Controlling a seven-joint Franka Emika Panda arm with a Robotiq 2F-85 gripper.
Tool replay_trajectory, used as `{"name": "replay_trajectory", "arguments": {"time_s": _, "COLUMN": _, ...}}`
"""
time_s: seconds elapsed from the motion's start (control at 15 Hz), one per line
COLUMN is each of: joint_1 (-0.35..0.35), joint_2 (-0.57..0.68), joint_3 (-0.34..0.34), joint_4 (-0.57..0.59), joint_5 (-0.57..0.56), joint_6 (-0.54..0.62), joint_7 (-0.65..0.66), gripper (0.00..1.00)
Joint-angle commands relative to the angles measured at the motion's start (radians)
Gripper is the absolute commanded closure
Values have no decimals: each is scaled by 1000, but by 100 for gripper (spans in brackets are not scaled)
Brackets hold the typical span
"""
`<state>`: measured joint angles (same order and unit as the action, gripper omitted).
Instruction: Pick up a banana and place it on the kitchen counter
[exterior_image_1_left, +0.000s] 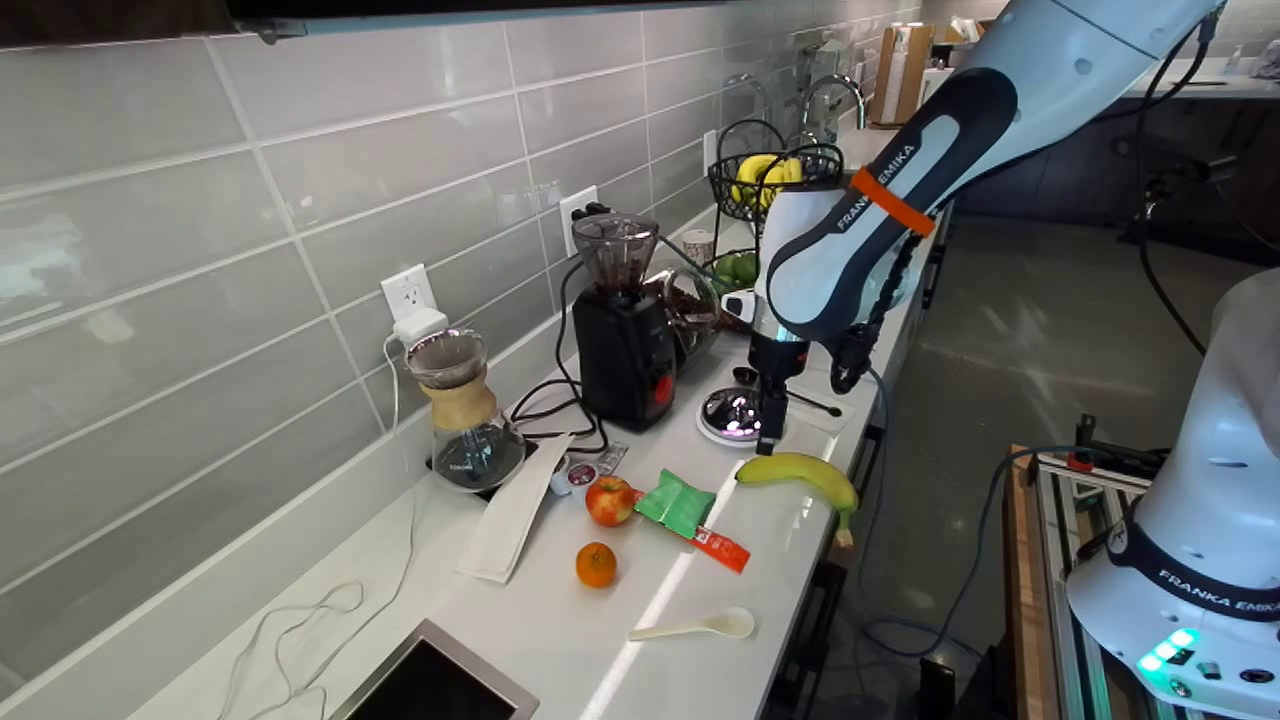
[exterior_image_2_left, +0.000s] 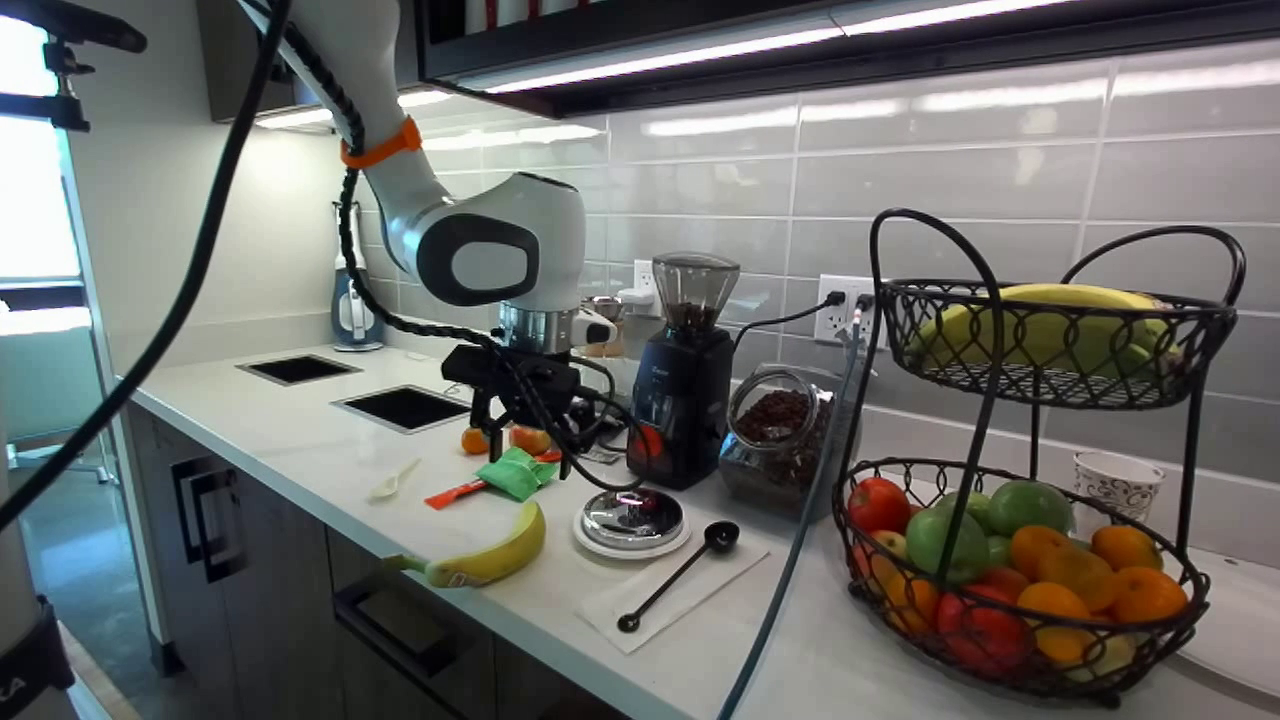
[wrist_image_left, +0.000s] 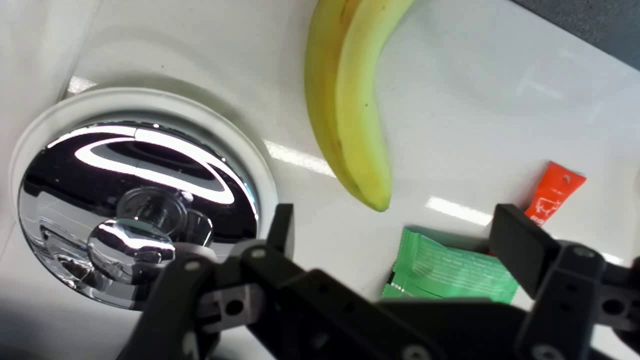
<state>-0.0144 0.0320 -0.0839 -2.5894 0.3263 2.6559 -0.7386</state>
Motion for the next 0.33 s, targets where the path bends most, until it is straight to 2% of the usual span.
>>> {"name": "replay_trajectory", "arguments": {"time_s": 0.0, "joint_1": -21, "joint_2": -29, "joint_3": 17, "joint_4": 6, "joint_5": -32, "joint_6": -54, "joint_7": 45, "gripper": 0}}
{"name": "replay_trajectory", "arguments": {"time_s": 0.27, "joint_1": -19, "joint_2": -22, "joint_3": 20, "joint_4": 2, "joint_5": -6, "joint_6": -28, "joint_7": 19, "gripper": 0}}
